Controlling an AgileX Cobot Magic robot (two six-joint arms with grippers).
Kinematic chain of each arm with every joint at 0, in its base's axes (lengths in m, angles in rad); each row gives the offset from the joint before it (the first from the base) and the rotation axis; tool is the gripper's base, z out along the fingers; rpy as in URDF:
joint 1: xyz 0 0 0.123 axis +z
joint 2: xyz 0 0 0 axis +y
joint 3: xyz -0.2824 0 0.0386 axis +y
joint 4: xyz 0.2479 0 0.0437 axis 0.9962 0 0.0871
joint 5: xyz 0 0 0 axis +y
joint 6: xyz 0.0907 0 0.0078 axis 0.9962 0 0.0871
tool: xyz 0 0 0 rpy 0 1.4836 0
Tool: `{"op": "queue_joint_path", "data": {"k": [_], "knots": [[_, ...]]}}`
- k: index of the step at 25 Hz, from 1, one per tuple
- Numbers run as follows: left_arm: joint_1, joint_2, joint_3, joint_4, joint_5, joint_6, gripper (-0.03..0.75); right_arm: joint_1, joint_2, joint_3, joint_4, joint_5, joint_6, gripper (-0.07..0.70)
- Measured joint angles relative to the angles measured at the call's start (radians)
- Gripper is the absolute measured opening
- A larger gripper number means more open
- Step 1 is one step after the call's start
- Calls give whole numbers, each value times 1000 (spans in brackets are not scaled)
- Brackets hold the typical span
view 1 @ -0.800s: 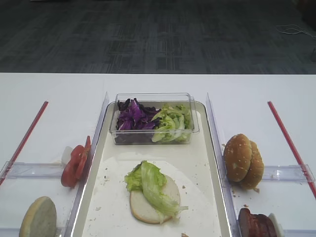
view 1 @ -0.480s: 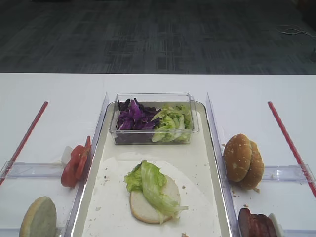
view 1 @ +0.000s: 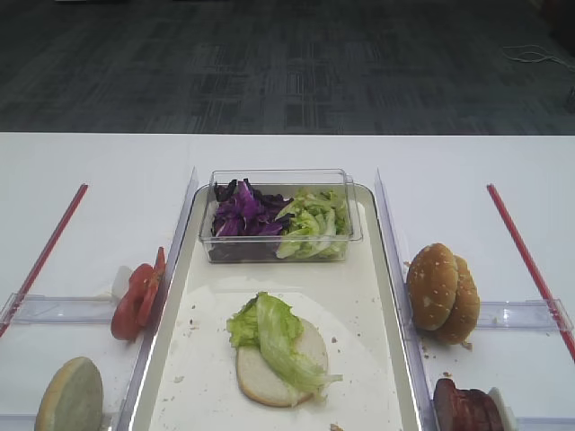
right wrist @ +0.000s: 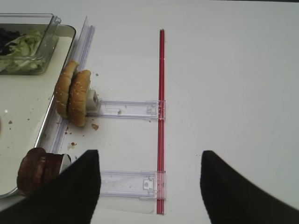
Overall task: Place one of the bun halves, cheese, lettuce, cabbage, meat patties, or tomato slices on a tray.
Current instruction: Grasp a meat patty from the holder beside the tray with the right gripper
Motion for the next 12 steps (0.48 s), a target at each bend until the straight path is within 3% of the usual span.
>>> {"op": "queue_joint_path", "data": {"k": [12], "knots": [[0,0,0,0,0,0,421,0,238,0,0,7,17,468]]}}
